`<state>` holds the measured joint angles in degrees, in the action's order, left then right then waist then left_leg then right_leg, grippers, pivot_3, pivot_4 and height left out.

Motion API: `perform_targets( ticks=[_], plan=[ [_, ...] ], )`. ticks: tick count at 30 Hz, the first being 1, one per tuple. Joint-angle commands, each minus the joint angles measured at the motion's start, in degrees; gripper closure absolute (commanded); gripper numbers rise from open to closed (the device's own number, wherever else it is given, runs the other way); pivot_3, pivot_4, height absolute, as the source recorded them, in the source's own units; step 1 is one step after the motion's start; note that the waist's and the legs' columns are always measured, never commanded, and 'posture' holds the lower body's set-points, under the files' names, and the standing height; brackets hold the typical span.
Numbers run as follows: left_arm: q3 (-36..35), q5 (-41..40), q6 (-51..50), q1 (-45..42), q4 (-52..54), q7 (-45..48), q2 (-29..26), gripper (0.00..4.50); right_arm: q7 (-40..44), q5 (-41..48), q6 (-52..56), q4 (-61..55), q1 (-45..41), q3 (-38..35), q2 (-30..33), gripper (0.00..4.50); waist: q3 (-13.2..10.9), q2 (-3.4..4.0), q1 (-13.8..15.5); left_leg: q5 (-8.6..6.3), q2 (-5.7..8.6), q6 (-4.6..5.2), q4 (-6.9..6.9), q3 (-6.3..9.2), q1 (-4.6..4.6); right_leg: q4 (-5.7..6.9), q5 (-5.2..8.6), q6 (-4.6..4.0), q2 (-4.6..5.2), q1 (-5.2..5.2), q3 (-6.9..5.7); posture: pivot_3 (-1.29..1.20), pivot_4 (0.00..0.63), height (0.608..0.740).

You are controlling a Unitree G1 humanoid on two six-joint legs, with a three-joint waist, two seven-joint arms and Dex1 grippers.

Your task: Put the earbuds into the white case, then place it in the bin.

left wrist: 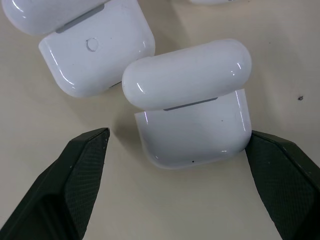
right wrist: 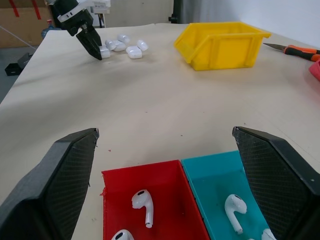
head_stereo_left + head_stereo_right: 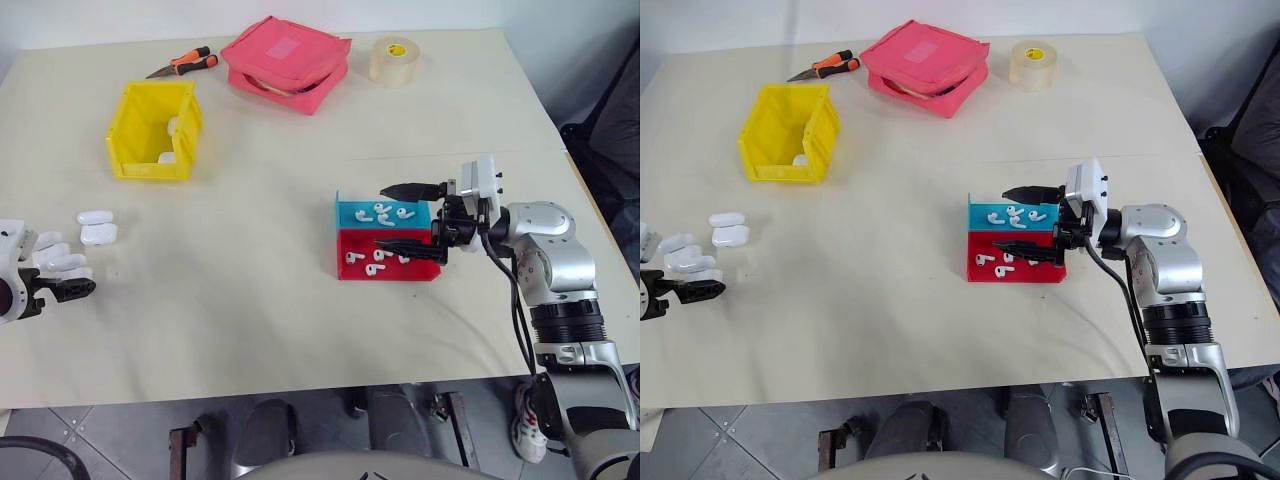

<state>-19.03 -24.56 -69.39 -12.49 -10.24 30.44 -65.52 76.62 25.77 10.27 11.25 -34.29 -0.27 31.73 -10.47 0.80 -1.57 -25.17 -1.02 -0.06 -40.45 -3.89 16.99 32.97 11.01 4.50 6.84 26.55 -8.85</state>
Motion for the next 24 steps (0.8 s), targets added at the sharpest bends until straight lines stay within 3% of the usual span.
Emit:
perform_targets(
  ticks=[1,19,24],
  plan=[
    [-0.9,1.2,-4.9,-0.8,0.5,-2.5,1.3,0.02,-0.1,0.3,-0.4,-1.0,-0.7,-0.3,0.2,0.0,0.0,0.0,0.0,0.0,0.0,0.0,0.0,0.0,0.0,0.01,0.0,0.0,0.0,-0.01,0.01,0.0,0.15,0.74],
    [-5.3,3.7,-10.2,-6.4,1.2,-9.6,9.3,0.02,-0.1,-1.0,-1.0,1.1,-2.5,0.7,-1.6,0.0,0.1,0.18,0.4,0.0,0.01,0.0,-0.2,0.02,0.0,0.2,0.0,0.0,0.03,-0.07,0.11,0.0,0.15,0.74],
    [-5.7,4.4,-10.8,-7.1,1.6,-10.5,10.8,1.2,-0.4,-1.2,-1.1,1.0,-2.4,0.7,-1.6,0.0,0.1,0.2,0.5,0.0,0.01,0.0,-0.36,0.02,0.01,0.35,0.0,-0.01,0.04,-0.07,0.15,0.0,0.15,0.74]
  ],
)
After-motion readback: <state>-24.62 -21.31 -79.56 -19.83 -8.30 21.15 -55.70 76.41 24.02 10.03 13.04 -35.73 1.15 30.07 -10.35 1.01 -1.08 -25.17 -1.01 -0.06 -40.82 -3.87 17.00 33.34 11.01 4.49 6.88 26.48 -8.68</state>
